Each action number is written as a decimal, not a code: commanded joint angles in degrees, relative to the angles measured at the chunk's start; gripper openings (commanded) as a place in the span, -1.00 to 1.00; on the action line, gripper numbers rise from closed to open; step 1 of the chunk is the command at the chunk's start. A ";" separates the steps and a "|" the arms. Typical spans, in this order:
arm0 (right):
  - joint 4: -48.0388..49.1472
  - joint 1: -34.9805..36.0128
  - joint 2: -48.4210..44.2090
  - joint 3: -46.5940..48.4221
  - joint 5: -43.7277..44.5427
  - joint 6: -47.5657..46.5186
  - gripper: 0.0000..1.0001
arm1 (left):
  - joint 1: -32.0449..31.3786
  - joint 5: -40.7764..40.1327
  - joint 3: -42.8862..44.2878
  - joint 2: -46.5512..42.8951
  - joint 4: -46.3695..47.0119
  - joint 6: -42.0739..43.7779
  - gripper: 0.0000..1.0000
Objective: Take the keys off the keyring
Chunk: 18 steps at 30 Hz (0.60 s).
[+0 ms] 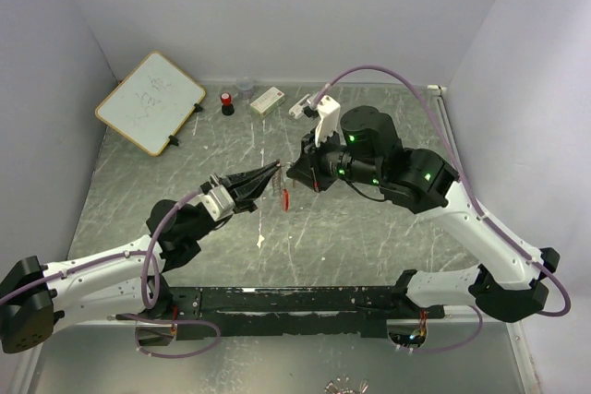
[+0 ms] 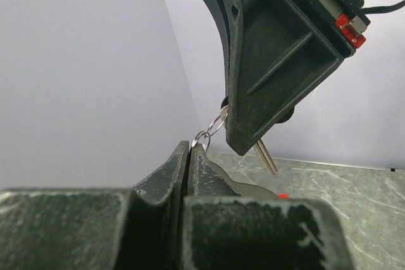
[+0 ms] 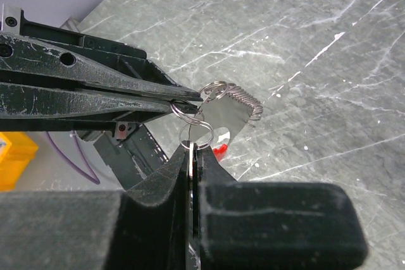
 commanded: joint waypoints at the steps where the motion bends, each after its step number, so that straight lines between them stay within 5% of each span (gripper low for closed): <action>1: -2.15 -0.01 -2.36 4.80 1.10 -1.85 -1.00 | 1.18 -6.07 -0.27 -0.38 -1.03 1.96 -0.86; 18: 7.76 -0.01 -5.44 -11.56 1.61 -2.67 -1.00 | 1.19 3.69 3.70 -7.64 -8.46 0.83 -0.86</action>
